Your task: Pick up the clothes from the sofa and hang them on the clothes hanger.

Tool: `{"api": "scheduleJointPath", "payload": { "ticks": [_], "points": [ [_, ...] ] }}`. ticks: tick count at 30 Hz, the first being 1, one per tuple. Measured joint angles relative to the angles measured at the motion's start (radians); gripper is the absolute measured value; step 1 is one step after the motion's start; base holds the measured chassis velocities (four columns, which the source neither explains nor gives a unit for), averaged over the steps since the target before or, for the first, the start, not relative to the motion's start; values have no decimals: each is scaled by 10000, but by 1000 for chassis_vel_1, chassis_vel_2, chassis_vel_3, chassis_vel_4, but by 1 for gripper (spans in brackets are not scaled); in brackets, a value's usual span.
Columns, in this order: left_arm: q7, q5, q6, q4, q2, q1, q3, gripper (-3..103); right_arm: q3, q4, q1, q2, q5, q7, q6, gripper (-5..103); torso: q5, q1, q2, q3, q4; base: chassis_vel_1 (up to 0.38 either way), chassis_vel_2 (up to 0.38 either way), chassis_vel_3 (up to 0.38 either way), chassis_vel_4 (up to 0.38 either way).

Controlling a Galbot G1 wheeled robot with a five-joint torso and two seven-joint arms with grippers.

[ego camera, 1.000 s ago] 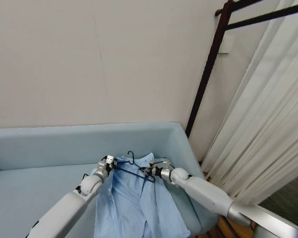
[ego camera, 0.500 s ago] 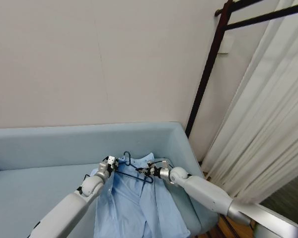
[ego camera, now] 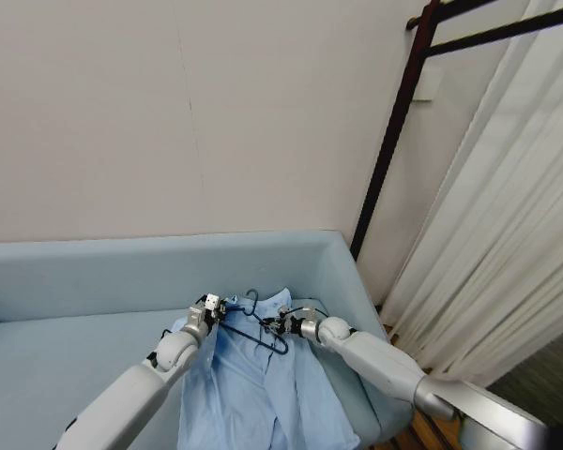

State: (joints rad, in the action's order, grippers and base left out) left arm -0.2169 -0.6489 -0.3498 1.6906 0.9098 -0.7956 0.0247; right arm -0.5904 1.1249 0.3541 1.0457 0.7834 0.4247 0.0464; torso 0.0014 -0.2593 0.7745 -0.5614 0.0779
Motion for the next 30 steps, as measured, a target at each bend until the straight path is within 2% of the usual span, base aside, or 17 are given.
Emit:
{"api": "scheduleJointPath", "payload": {
  "ticks": [1, 2, 3, 5, 7, 8, 9, 10, 11, 14, 16, 17, 20, 23, 26, 27, 30],
  "points": [
    [1, 0, 3, -15, 17, 4, 0, 0, -9, 144, 35, -66, -138, -116, -8, 47, -1, 0, 0, 0, 1, 0, 0, 0, 0],
    [2, 0, 7, -29, 36, 13, 0, 0, -15, 337, 84, -138, -248, -249, 23, 47, 0, 0, 0, 0, 0, 0, 0, 0, 0],
    [14, -1, 16, -58, 60, 27, -4, 0, -18, 705, 172, -286, -341, -452, 213, 58, 1, -1, 0, 0, -1, 0, 0, 0, 0],
    [24, -1, 22, -74, 64, 29, -11, 0, -18, 964, 236, -400, -364, -624, 404, 58, 1, 0, 0, 0, -1, 0, 0, 0, 0],
    [63, 1, 47, -119, 55, 29, -34, 0, -18, 1607, 430, -696, -256, -1126, 904, 70, -1, 0, 0, 1, 0, 0, 0, 0, 0],
    [100, 10, 66, -154, 32, 24, -44, 0, -15, 2009, 579, -860, -68, -1510, 1234, 70, 0, 0, 0, 0, 3, 0, 0, 0, 0],
    [116, 12, 77, -166, 18, 18, -45, 0, -9, 2204, 658, -931, 51, -1742, 1404, 75, 1, 0, 0, 1, 2, 0, 0, 0, 0],
    [116, 12, 77, -166, 18, 18, -45, 0, -9, 2204, 658, -931, 51, -1742, 1404, 75, 1, 0, 0, 1, 2, 0, 0, 0, 0],
    [138, 20, 113, -197, -22, -3, -46, 0, 27, 2690, 860, -1103, 469, -2408, 1870, 80, 1, 0, 0, 0, 2, 0, 0, 0, 0],
    [122, 31, 205, -233, -36, -1, -38, 0, 118, 3362, 1127, -1310, 1420, -3520, 2783, 95, 0, 1, 0, 1, -1, 0, 0, 0, 0],
    [115, 32, 211, -236, -32, 5, -36, 0, 135, 3417, 1160, -1322, 1565, -3665, 2883, 95, 0, 0, 0, 1, 0, 0, 0, 0, 0],
    [111, 33, 218, -239, -13, 22, -27, 0, 174, 3451, 1211, -1319, 1777, -3903, 2999, 99, 1, 0, 1, 1, 0, 0, 0, 0, 0],
    [107, 34, 233, -243, 18, 28, 0, 0, 223, 3386, 1239, -1254, 1875, -4080, 3055, 84, 0, 0, 0, 0, 0, 0, 0, 0, 0],
    [106, 34, 245, -243, 23, 24, 4, 0, 223, 3374, 1239, -1244, 1876, -4090, 3073, 79, 0, 0, 0, 0, 0, 0, 0, 0, 0],
    [107, 34, 256, -240, 20, 4, 8, 0, 197, 3136, 1208, -1210, 1783, -4031, 3097, 62, 0, 0, 0, 1, -1, 0, 0, 0, 0],
    [107, 34, 256, -240, 20, 4, 8, 0, 197, 3136, 1208, -1210, 1783, -4031, 3097, 62, 0, 0, 0, 1, -1, 0, 0, 0, 0],
    [111, 34, 267, -235, 4, 5, -9, 0, 179, 2911, 1198, -1226, 1608, -3836, 3069, 46, 1, 0, 0, 0, 0, 0, 0, 0, 0]
  ]
}}
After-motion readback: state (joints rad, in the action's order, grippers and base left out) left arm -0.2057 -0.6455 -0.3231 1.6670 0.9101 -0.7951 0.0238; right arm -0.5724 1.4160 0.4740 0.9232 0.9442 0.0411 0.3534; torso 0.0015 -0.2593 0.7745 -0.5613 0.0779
